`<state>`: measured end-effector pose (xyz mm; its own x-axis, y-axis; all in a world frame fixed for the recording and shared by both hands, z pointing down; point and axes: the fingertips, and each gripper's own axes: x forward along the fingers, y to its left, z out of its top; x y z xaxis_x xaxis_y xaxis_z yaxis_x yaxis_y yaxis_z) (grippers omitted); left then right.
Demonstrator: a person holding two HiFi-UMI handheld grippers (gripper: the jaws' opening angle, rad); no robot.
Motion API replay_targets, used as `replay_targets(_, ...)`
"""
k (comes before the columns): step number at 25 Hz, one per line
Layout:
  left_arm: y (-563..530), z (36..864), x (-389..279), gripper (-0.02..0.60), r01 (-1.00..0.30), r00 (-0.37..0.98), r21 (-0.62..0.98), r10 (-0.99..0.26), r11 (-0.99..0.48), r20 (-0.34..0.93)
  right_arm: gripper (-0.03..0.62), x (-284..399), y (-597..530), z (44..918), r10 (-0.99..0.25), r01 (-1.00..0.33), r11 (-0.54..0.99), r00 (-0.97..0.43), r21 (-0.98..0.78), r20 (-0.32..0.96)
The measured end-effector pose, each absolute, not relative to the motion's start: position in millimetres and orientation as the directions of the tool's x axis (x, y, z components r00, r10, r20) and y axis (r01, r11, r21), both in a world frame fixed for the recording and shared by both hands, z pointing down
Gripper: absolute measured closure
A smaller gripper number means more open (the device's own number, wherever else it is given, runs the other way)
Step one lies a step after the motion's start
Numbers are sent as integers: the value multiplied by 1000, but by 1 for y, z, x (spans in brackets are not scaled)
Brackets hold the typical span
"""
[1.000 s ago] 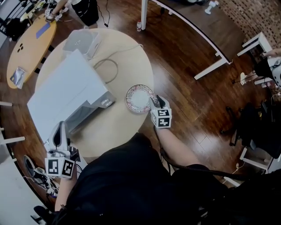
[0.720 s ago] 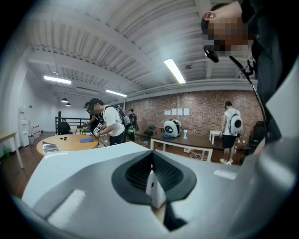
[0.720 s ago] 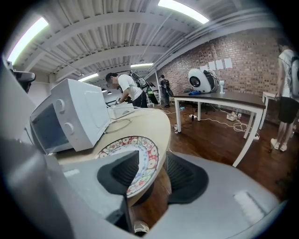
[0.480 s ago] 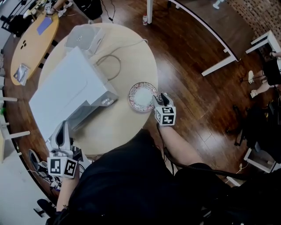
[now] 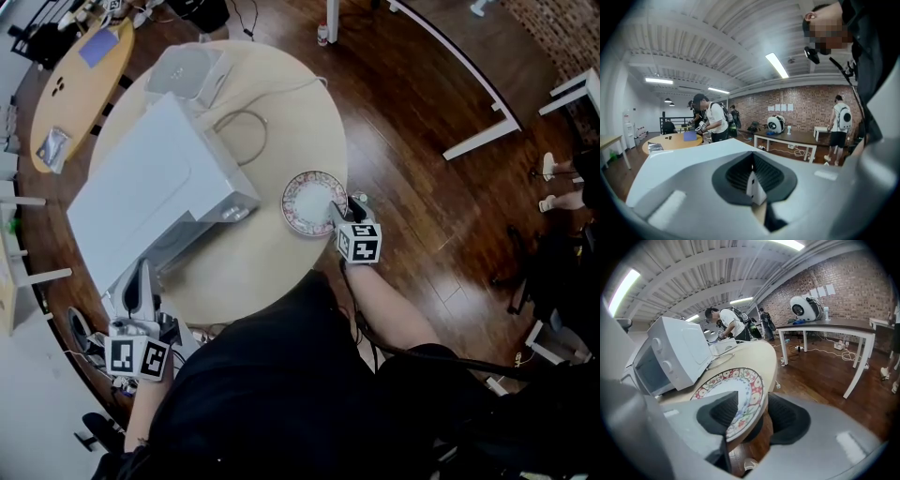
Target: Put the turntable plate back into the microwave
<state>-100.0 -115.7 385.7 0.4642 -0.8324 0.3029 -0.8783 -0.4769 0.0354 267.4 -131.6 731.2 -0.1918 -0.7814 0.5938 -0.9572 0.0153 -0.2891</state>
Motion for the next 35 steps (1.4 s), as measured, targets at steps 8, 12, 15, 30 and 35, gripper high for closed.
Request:
replay_targets(8, -113, 387, -99, 577, -885, 453, 41, -838, -463, 305, 388, 263, -137, 737, -772, -948, 25, -221, -319, 596)
replay_targets(12, -112, 389, -97, 578, -891, 442, 46, -843, -451, 306, 384, 263, -138, 737, -770, -943, 36, -238, -332, 593)
replay_targets(15, -110, 391, -94, 577, -895, 436, 52, -845, -443, 310, 384, 263, -139, 737, -772, -937, 41, -250, -348, 584)
replay_targets(30, -109, 390, -101, 578, -879, 472, 76, -840, -470, 268, 427, 286, -112, 739, -778, -916, -106, -167, -388, 606)
replay_targets(35, -100, 389, -117, 577, -878, 476, 83, -839, -472, 265, 437, 290, -96, 741, -780, -896, -189, -111, -401, 616)
